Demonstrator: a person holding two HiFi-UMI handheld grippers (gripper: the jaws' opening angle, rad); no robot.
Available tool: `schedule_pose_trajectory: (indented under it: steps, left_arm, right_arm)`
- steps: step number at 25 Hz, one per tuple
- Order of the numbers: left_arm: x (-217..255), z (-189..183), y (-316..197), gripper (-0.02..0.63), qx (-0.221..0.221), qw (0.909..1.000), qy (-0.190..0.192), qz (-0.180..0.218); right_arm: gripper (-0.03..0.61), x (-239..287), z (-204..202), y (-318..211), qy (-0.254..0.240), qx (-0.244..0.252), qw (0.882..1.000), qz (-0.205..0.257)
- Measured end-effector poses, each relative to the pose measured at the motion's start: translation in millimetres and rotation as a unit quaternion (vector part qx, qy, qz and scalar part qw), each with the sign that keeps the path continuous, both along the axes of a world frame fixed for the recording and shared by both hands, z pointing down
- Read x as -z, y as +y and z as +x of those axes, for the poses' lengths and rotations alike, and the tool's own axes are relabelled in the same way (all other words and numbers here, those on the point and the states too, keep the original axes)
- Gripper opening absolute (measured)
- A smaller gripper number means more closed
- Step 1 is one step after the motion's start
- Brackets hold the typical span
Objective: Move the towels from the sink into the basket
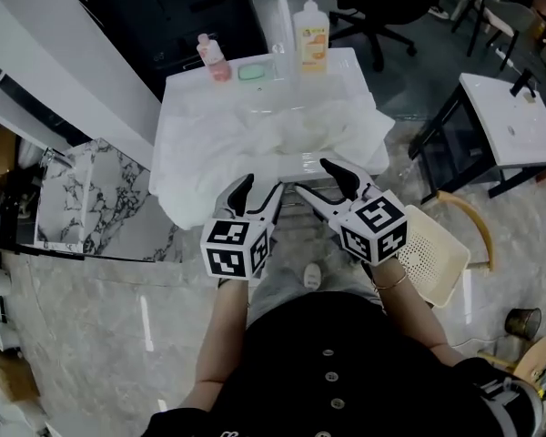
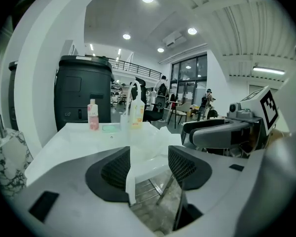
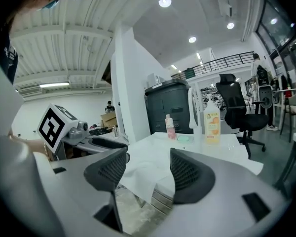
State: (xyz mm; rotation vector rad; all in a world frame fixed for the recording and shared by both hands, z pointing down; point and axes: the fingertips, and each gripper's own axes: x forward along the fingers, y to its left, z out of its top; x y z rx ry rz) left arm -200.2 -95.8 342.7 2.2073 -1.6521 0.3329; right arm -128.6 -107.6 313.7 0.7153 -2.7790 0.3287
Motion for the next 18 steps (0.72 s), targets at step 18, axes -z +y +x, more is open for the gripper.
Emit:
schedule_pose_trajectory:
  steps: [18]
  left_arm:
    - [-25.6, -40.9, -19.8, 0.22, 0.017, 0.9953, -0.085, -0.043]
  right_arm:
    - [0.235, -32.1, -7.1, -40.4, 0.026, -0.008, 0.999, -0.031]
